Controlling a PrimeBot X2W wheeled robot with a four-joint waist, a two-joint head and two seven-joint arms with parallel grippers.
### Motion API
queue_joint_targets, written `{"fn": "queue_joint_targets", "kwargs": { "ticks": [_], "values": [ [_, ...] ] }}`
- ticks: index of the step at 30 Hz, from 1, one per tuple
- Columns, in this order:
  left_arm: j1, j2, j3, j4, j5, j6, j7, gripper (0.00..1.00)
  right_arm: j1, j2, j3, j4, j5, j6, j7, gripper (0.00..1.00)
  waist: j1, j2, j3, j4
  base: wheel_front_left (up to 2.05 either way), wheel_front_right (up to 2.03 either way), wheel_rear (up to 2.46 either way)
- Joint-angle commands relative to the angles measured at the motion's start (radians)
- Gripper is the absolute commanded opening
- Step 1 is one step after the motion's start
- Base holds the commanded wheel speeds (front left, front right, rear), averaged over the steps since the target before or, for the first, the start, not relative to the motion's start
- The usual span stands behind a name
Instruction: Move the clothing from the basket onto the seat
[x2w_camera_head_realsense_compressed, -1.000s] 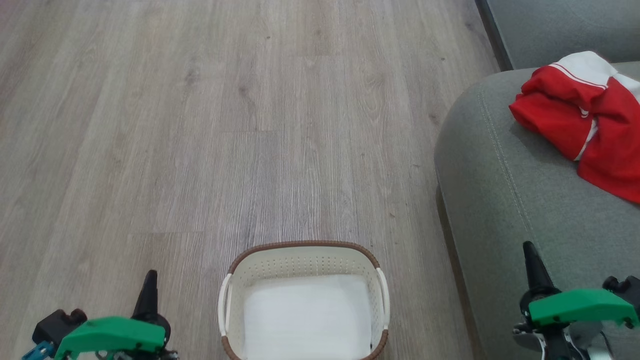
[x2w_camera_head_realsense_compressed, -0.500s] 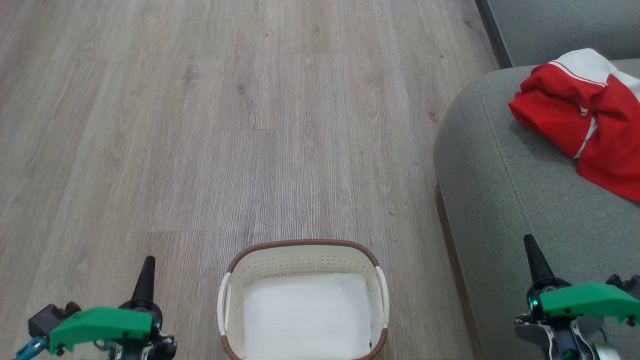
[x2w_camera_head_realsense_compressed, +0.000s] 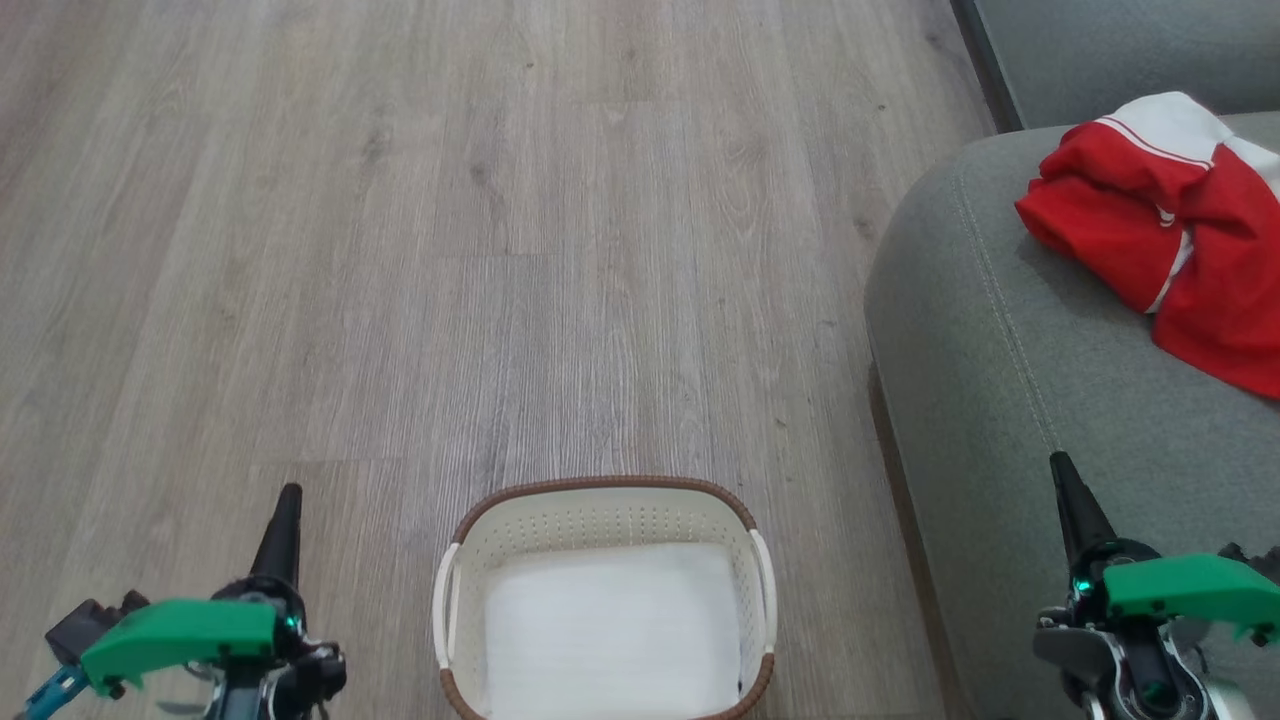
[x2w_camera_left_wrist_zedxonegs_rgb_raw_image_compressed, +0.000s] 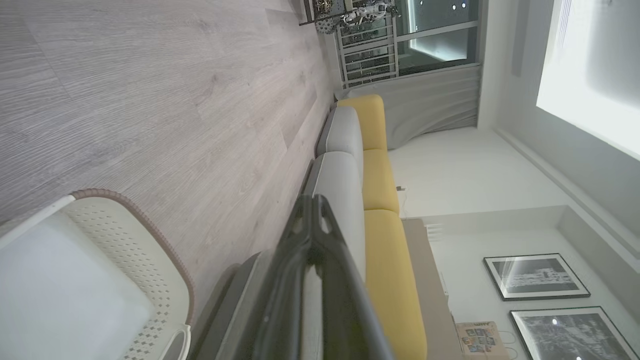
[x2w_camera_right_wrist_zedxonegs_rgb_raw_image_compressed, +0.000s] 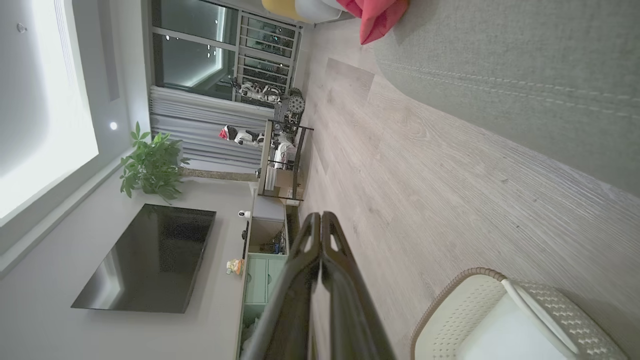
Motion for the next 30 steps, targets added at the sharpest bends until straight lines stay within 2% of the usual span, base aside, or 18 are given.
{"fn": "queue_joint_targets", "kwargs": {
  "ticks": [1, 18, 30],
  "values": [
    [-0.061, 0.006, 0.044, -0.028, -0.033, -0.013, 0.01, 0.0, -0.054, -0.004, 0.014, -0.038, 0.039, 0.007, 0.012, 0.0, 0.0, 0.0, 0.001, -0.001, 0.0, 0.0, 0.0],
    [-0.099, -0.007, 0.088, -0.026, -0.198, -0.055, 0.057, 0.0, -0.073, -0.004, 0.006, -0.043, 0.225, 0.008, 0.058, 0.0, 0.0, 0.0, 0.007, -0.005, 0.0, 0.0, 0.0],
    [-0.099, -0.008, 0.09, -0.026, -0.197, -0.055, 0.058, 0.0, -0.073, -0.004, 0.006, -0.043, 0.226, 0.008, 0.058, 0.0, 0.0, 0.0, 0.007, -0.005, 0.0, 0.0, 0.0]
  ]
}}
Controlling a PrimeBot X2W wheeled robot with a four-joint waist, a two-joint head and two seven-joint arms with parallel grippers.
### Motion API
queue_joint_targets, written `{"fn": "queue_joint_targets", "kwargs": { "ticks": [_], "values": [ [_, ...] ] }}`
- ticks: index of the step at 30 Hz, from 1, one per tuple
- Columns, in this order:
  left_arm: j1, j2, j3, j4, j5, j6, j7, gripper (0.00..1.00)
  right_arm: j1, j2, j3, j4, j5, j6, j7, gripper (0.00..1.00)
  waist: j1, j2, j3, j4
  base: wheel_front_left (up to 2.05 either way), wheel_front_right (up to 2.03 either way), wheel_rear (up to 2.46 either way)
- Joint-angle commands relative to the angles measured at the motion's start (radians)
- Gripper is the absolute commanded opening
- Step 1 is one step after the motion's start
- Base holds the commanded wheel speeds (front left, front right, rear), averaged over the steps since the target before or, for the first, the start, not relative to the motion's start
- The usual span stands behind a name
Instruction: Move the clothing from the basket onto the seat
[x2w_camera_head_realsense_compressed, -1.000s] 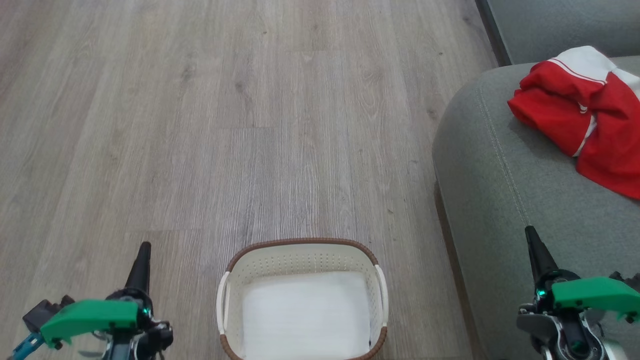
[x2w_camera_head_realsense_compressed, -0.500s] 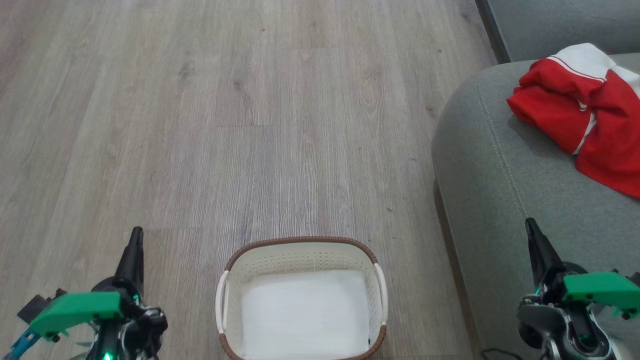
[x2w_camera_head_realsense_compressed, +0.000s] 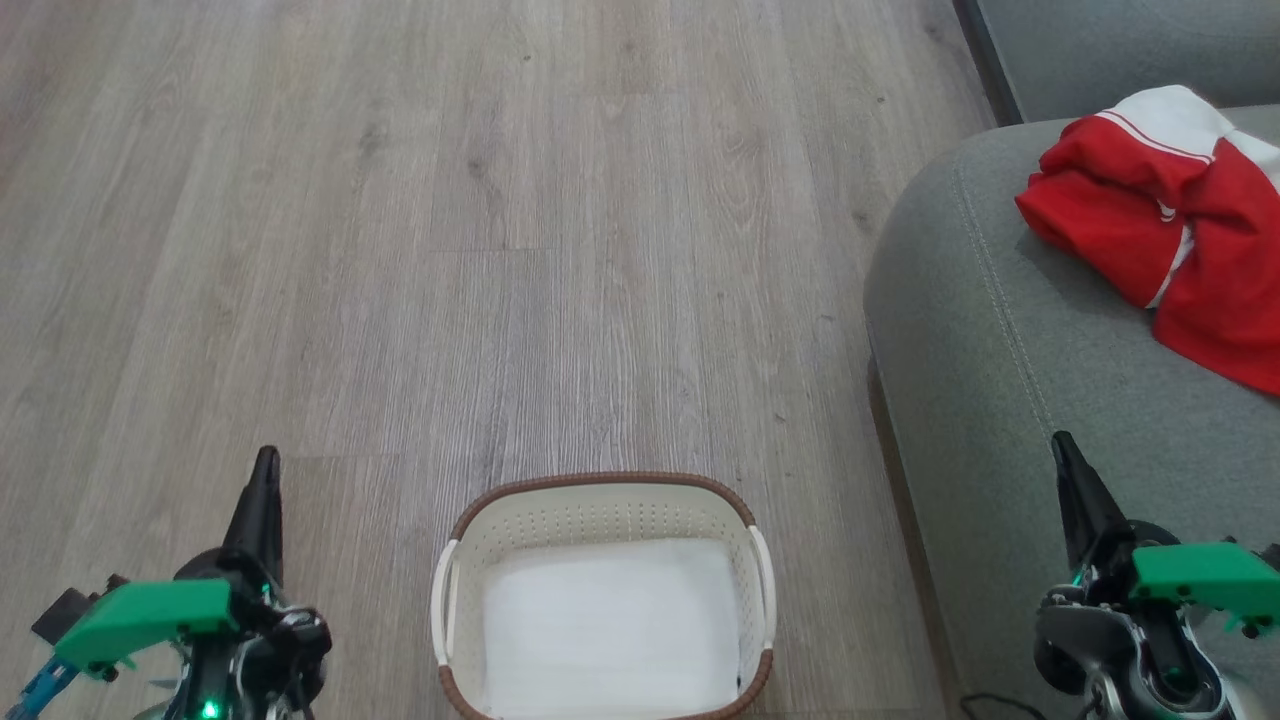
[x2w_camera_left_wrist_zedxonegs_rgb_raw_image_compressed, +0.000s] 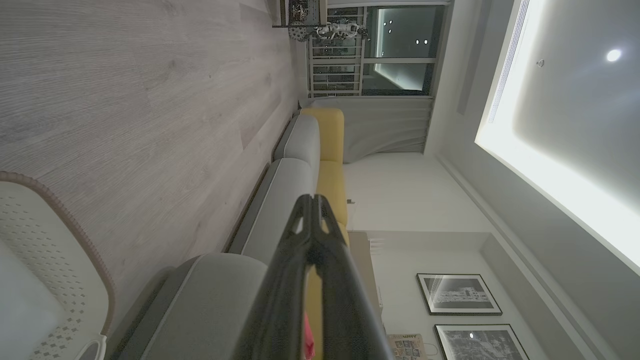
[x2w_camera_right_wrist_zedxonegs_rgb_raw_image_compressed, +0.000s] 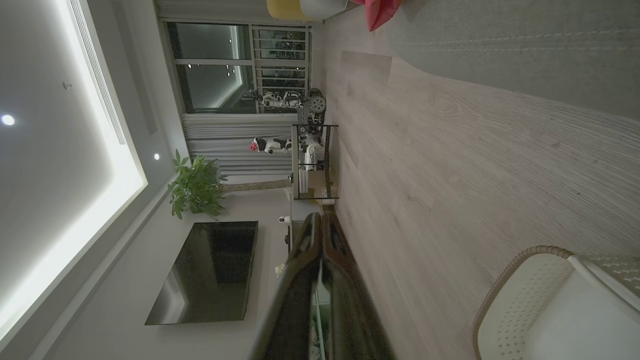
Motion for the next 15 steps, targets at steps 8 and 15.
{"fn": "queue_joint_targets", "kwargs": {
  "ticks": [8, 15],
  "values": [
    [-0.051, 0.007, 0.035, -0.027, 0.001, -0.007, 0.005, 0.0, -0.05, -0.004, 0.018, -0.038, 0.006, 0.008, 0.006, 0.0, 0.0, 0.0, 0.0, 0.0, 0.0, 0.0, 0.0],
    [-0.051, 0.007, 0.035, -0.027, 0.001, -0.007, 0.006, 0.0, -0.05, -0.004, 0.018, -0.038, 0.006, 0.008, 0.006, 0.0, 0.0, 0.0, 0.0, 0.0, 0.0, 0.0, 0.0]
  ]
}}
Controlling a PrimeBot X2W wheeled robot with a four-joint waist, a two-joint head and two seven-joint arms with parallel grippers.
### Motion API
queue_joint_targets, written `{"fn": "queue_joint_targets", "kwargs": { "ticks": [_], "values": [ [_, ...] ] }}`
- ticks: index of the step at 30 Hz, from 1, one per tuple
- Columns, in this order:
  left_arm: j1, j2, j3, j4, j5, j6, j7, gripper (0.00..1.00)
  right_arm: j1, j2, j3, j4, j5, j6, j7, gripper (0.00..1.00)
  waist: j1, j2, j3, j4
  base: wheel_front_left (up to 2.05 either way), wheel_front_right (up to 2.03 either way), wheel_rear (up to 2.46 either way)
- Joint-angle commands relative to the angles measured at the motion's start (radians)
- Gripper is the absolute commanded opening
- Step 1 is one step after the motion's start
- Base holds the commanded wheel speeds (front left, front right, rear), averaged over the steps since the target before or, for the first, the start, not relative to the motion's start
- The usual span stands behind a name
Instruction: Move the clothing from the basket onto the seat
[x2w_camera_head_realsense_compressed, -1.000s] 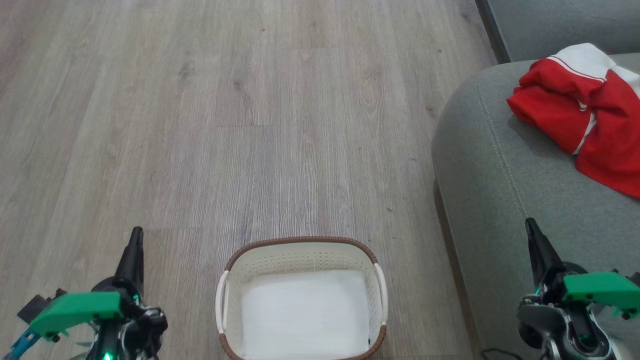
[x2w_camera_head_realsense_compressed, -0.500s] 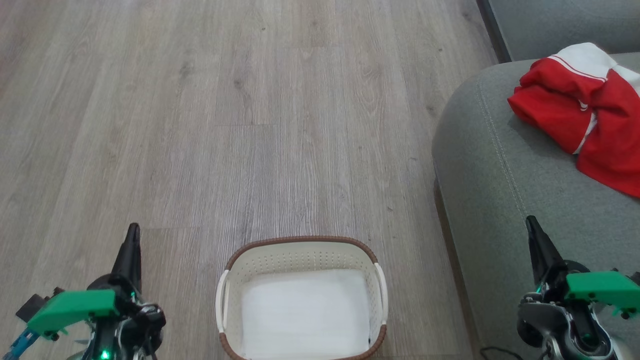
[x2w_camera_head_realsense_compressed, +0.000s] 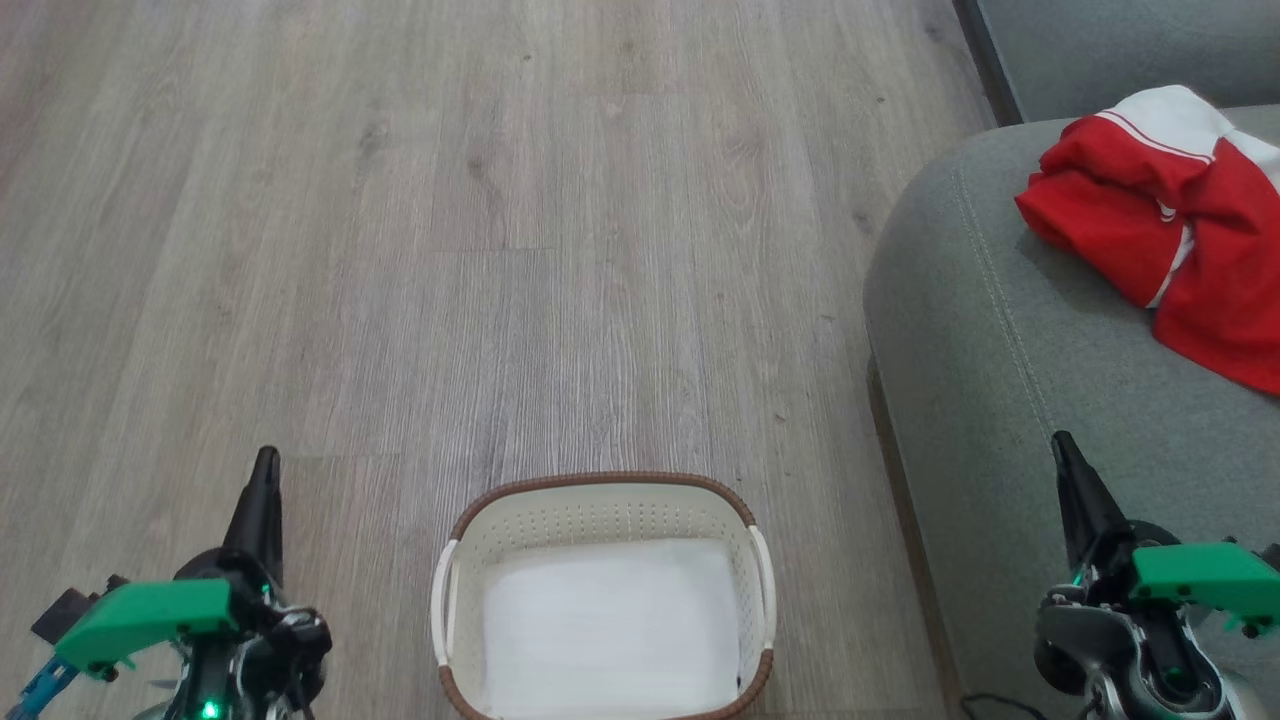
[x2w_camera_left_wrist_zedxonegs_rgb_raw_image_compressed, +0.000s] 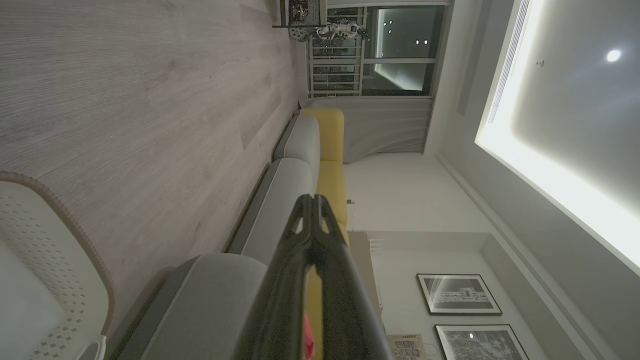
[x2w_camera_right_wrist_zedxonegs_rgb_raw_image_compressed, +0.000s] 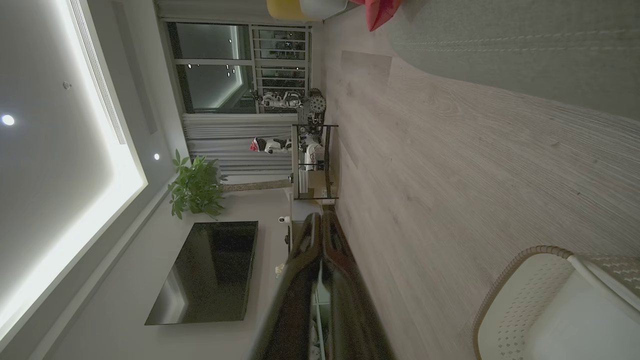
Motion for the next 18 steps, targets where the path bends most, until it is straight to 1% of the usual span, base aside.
{"fn": "queue_joint_targets", "kwargs": {
  "ticks": [1, 18],
  "values": [
    [-0.051, 0.007, 0.035, -0.027, 0.001, -0.007, 0.006, 0.0, -0.05, -0.004, 0.018, -0.038, 0.006, 0.008, 0.006, 0.0, 0.0, 0.0, 0.0, 0.0, 0.0, 0.0, 0.0],
    [-0.051, 0.006, 0.036, -0.027, 0.002, -0.007, 0.006, 0.0, -0.05, -0.004, 0.018, -0.038, 0.006, 0.008, 0.006, 0.0, 0.0, 0.0, 0.0, 0.0, 0.0, 0.0, 0.0]
  ]
}}
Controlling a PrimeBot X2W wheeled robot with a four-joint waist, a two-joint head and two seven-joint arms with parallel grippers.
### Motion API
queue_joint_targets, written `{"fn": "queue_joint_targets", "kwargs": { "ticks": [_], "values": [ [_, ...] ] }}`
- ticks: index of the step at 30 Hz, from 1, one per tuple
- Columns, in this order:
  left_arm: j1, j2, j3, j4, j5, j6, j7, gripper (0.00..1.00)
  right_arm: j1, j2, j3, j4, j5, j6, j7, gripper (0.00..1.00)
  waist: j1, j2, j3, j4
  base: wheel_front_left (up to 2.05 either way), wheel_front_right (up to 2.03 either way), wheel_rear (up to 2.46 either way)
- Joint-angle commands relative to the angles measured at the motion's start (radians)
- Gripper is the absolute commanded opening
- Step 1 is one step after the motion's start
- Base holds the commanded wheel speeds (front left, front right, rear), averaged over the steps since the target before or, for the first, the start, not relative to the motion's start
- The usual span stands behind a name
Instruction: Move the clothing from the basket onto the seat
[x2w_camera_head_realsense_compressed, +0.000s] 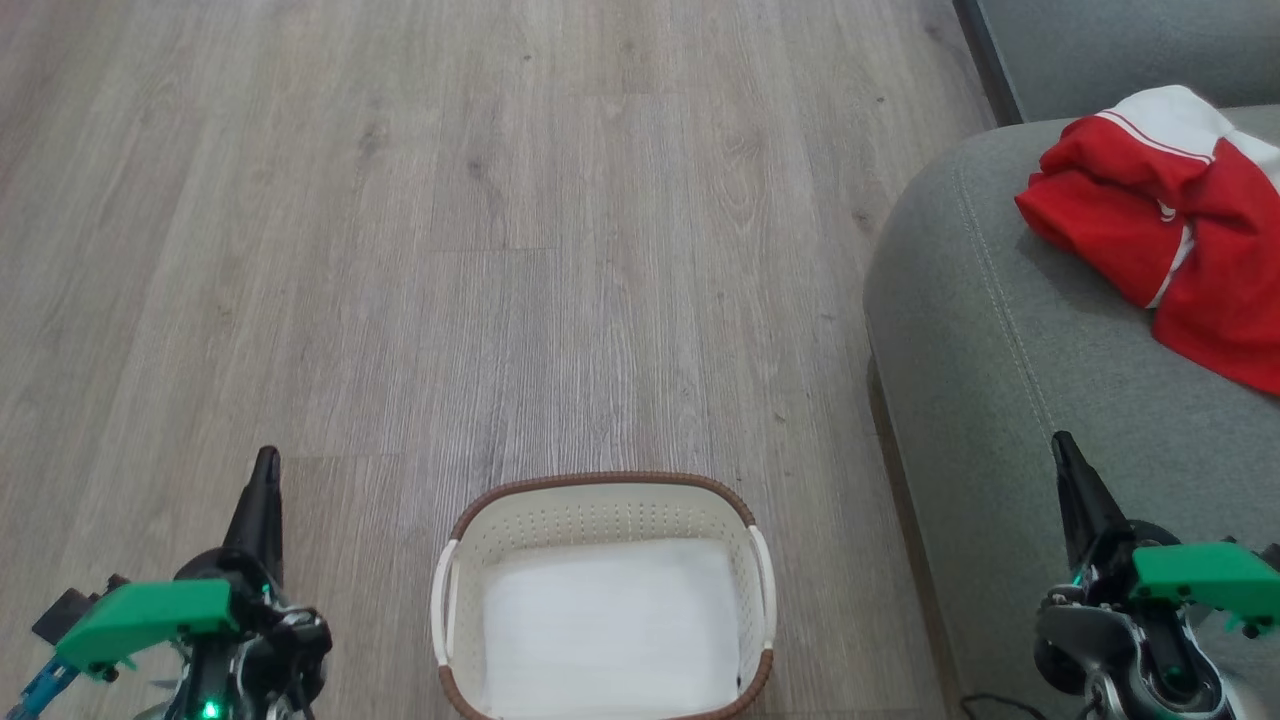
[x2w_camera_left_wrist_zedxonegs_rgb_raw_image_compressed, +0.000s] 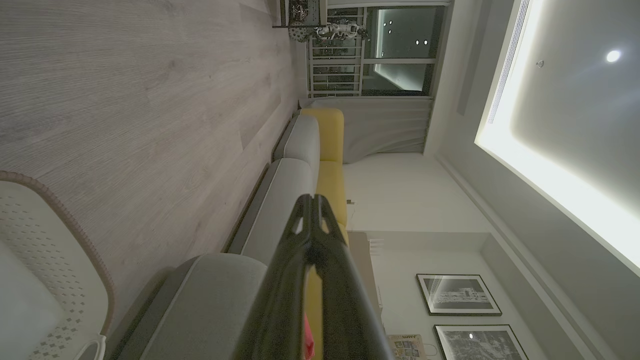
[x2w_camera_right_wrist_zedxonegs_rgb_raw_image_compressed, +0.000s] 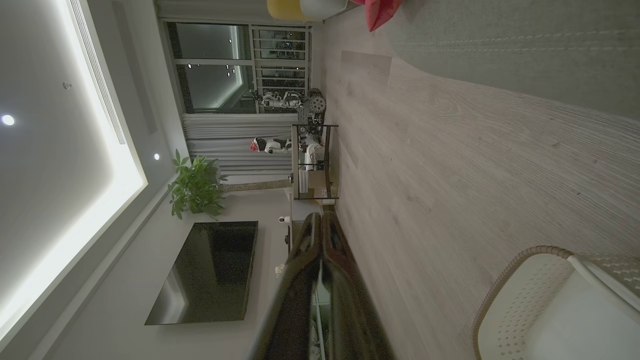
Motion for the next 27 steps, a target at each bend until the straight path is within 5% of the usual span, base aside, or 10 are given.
{"fn": "queue_joint_targets", "kwargs": {
  "ticks": [1, 27],
  "values": [
    [-0.051, 0.007, 0.035, -0.027, 0.002, -0.007, 0.007, 0.0, -0.05, -0.004, 0.018, -0.038, 0.006, 0.008, 0.006, 0.0, 0.0, 0.0, 0.0, 0.0, 0.0, 0.0, 0.0],
    [-0.051, 0.006, 0.037, -0.027, 0.003, -0.007, 0.008, 0.0, -0.05, -0.004, 0.018, -0.038, 0.006, 0.008, 0.006, 0.0, 0.0, 0.0, 0.0, 0.0, 0.0, 0.0, 0.0]
  ]
}}
